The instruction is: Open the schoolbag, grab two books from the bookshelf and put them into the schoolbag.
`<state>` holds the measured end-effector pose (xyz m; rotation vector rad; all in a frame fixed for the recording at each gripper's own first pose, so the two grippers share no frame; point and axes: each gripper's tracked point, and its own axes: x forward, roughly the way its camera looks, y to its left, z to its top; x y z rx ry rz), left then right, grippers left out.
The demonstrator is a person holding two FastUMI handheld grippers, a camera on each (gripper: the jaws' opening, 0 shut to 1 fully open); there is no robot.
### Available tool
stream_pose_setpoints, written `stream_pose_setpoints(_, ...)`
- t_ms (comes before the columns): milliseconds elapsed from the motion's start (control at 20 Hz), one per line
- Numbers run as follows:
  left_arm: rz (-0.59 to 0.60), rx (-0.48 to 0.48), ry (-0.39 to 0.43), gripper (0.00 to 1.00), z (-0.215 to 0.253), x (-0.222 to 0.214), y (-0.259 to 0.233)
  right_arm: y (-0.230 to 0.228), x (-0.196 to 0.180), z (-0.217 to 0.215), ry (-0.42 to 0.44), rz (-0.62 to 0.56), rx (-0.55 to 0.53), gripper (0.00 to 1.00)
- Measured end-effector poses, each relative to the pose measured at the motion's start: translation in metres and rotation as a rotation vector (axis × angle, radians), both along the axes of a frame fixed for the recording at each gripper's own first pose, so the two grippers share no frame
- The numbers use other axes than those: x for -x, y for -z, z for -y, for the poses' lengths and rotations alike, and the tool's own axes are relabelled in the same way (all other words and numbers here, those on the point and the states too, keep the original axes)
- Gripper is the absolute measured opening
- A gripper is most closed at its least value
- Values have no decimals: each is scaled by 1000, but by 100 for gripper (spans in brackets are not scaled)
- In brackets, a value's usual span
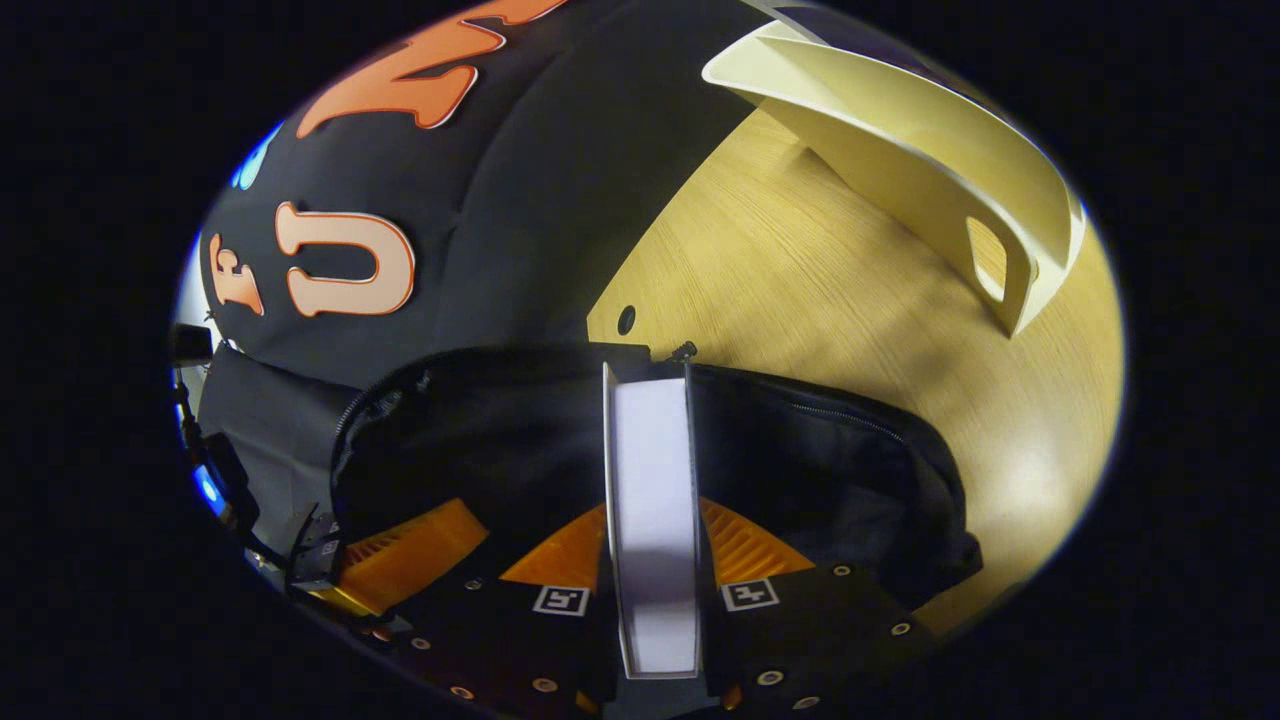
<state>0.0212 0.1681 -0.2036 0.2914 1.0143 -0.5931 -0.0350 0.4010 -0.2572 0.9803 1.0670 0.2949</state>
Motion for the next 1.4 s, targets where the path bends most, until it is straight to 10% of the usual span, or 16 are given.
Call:
stream_pose_setpoints(250,-8,12,-5,6,11,4,3,16,13,-27,-46,-45,-13,37)
stream_pose_setpoints(500,-7,22,-44,6,3,-2,3,42,39,-27,-244,-150,182,57)
stream_pose_setpoints(600,4,14,-44,6,3,-4,2,49,53,-15,-309,-154,267,49)
stream_pose_setpoints(750,8,15,-53,6,6,-4,3,35,64,11,-397,-124,357,100)
stream_pose_setpoints(800,4,16,-60,6,8,-4,4,29,65,22,-424,-105,382,77)
stream_pose_setpoints(850,0,18,-66,6,7,-4,5,22,66,32,-445,-83,405,98)
stream_pose_setpoints(1400,-15,2,-127,6,15,0,18,-71,30,200,-500,74,742,98)
